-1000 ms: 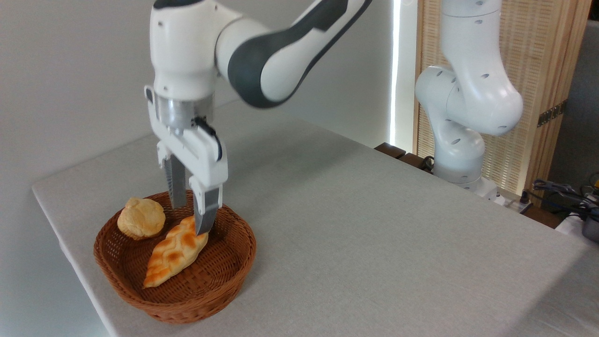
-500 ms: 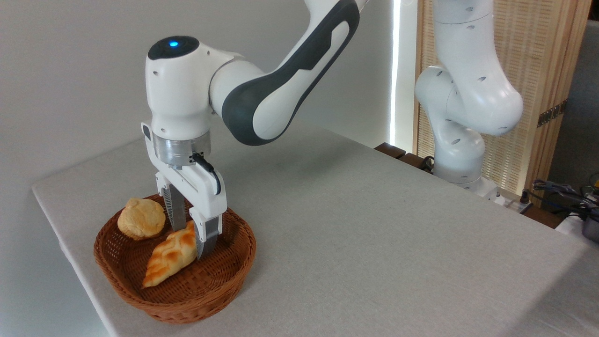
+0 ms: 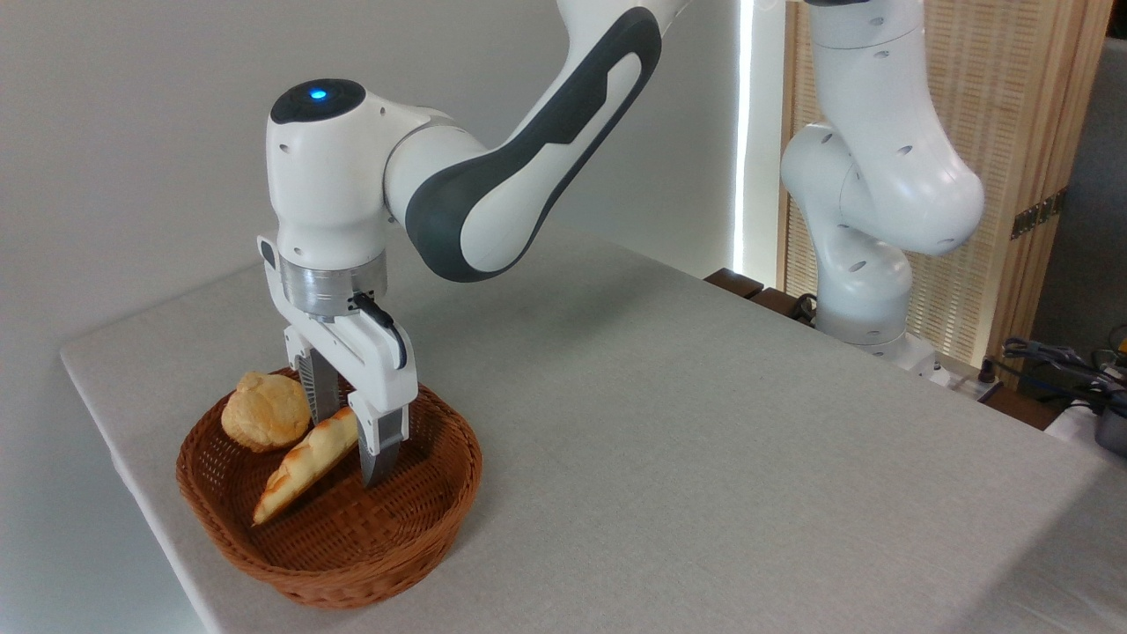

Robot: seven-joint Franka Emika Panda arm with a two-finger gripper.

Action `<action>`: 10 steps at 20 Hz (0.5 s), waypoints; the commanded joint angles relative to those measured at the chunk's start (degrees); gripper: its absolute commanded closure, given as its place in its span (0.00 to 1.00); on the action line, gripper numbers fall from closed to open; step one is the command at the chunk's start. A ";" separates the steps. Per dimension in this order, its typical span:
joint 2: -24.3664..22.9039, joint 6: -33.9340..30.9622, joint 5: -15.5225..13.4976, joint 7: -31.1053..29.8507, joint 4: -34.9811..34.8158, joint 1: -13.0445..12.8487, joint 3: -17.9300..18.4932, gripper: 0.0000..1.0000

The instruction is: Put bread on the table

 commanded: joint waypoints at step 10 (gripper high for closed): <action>1.13 2.76 -2.44 0.11 1.53 0.15 0.07 0.68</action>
